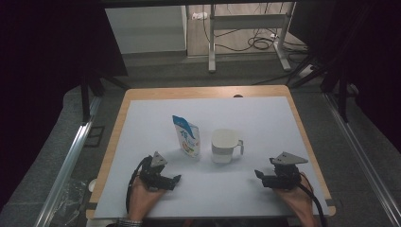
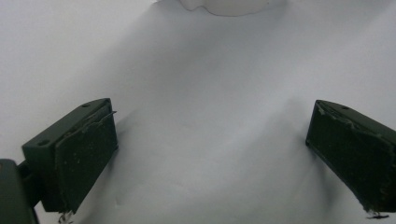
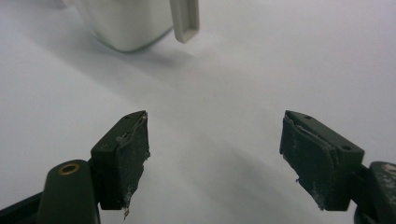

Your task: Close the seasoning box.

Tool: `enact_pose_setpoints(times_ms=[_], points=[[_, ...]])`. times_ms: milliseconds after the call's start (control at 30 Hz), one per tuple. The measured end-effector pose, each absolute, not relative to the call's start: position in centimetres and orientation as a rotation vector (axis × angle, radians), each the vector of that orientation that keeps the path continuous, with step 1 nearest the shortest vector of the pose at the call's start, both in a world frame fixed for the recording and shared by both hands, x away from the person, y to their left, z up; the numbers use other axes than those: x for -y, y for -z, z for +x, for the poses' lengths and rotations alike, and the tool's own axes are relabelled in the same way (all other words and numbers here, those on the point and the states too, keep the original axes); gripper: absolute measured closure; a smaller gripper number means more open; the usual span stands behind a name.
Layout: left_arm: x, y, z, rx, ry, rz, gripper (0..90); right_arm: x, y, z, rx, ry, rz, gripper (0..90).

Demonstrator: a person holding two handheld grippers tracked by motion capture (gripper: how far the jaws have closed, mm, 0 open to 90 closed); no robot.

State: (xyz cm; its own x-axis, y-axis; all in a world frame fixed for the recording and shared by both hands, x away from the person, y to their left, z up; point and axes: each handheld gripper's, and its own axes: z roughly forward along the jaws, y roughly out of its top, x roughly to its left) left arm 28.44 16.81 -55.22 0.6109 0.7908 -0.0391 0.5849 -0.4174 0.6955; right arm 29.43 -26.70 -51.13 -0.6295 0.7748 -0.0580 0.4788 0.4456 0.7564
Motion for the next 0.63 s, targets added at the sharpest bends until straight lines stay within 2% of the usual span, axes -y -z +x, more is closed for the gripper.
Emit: enact_pose_setpoints(times_ms=[333, 633], points=[[-16.8, 55.2, 28.4, -1.078, -0.388, 2.151, 2.0, 27.1, 52.9, 29.7, -2.315, -0.954, 1.096, 21.8], [-16.8, 55.2, 28.5, -1.078, -0.383, 2.151, 2.0, 27.2, 53.1, 29.8, -2.319, -0.965, 1.107, 20.2]])
